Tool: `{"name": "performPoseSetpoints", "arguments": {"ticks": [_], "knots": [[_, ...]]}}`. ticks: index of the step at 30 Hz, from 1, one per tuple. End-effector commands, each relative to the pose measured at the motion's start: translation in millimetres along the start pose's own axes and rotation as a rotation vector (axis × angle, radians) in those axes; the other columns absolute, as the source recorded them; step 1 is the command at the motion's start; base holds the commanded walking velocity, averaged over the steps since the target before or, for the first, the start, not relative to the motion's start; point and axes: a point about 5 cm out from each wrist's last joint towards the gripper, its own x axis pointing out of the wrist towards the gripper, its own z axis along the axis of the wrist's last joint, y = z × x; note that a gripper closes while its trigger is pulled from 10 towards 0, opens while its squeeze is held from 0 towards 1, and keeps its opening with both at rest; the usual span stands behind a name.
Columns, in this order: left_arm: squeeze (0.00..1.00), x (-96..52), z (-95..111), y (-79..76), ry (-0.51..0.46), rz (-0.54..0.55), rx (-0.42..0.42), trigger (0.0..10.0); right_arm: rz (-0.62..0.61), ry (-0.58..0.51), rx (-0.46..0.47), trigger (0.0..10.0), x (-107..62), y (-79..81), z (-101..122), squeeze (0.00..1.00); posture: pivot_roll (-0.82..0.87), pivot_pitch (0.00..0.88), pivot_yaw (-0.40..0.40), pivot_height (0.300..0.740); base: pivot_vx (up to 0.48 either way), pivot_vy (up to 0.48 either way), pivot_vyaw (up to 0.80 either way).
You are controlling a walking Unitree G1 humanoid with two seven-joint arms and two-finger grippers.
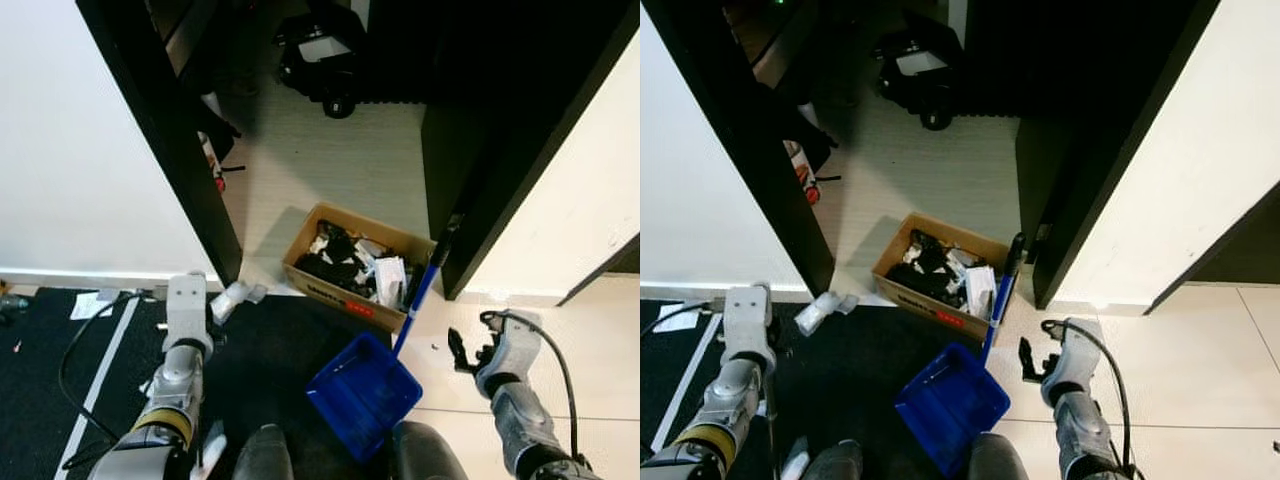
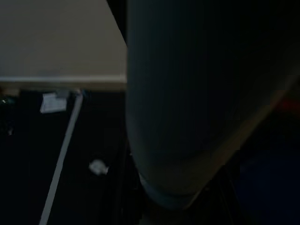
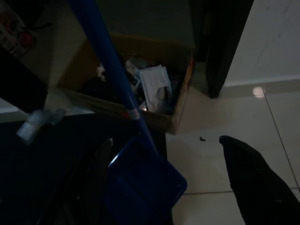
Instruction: Sweep floor
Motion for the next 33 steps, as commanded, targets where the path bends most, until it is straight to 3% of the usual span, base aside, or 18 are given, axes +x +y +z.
{"name": "performPoseSetpoints", "arguments": {"ticks": [1,4,11,12,13,17,18,20,21,22,25,26,33], "knots": [[0.00,-13.0,-46.2,4.6,0.259,0.015,0.064,10.0,0.008,0.007,-0.007,10.0,-1.5,1.4,-3.1,0.00,0.00,0.000,-0.005,0.740,0.000,0.000,0.00],[0.00,-15.0,-52.5,18.9,0.361,0.086,0.135,10.0,0.010,0.007,-0.004,10.0,-1.2,1.2,-2.7,0.00,0.01,0.000,-0.002,0.740,0.000,0.000,0.00],[0.00,-12.4,-46.5,29.1,0.391,0.111,0.150,10.0,0.016,0.013,-0.011,10.0,-0.6,0.4,-1.9,0.00,0.02,0.000,-0.002,0.740,0.000,0.000,0.00],[0.00,-12.4,-48.0,25.0,0.436,0.110,0.049,10.0,0.021,0.015,-0.011,10.0,0.4,0.4,-0.7,0.00,0.02,0.000,-0.001,0.740,0.000,0.000,0.00],[0.00,-12.4,-48.0,25.0,0.436,0.110,0.049,10.0,0.021,0.015,-0.011,10.0,0.4,0.4,-0.7,0.00,0.02,0.000,-0.001,0.740,0.000,0.000,0.00],[0.00,-15.2,-55.3,4.8,0.546,0.036,-0.180,10.0,0.027,0.022,-0.006,10.0,2.9,0.6,2.0,0.00,0.02,0.000,-0.001,0.740,0.000,0.000,0.00],[0.00,-15.8,-56.2,2.7,0.566,0.028,-0.190,10.0,0.028,0.025,-0.005,10.0,3.2,0.9,2.0,0.00,0.02,0.000,-0.002,0.740,0.000,0.000,0.00],[0.00,-17.2,-58.1,2.1,0.595,0.014,-0.140,10.0,0.030,0.027,-0.004,10.0,3.5,1.3,2.0,0.00,0.02,0.000,-0.002,0.740,0.000,0.000,0.00],[0.00,-19.0,-60.7,3.1,0.624,-0.001,-0.060,10.0,0.032,0.030,-0.002,10.0,3.7,1.5,1.9,0.00,0.02,0.000,-0.002,0.740,0.000,0.000,0.00],[0.00,-19.0,-60.7,3.1,0.624,-0.001,-0.060,10.0,0.032,0.030,-0.002,10.0,3.7,1.5,1.9,0.00,0.02,0.000,-0.002,0.740,0.000,0.000,0.00],[0.00,-29.2,-74.5,12.6,0.761,-0.043,0.155,10.0,0.038,0.041,-0.002,10.0,3.7,2.7,0.5,0.00,0.04,0.000,-0.010,0.740,0.000,0.000,0.00],[0.00,-32.5,-78.4,15.3,0.800,-0.062,0.187,10.0,0.040,0.045,-0.002,10.0,3.5,3.2,-0.2,0.00,0.04,0.000,-0.010,0.740,0.000,0.000,0.00],[0.00,-41.8,-85.3,19.2,0.928,-0.153,0.170,10.0,0.045,0.050,0.001,10.0,3.9,4.5,-0.6,0.00,0.04,0.000,-0.013,0.740,0.000,0.000,0.00]]}}
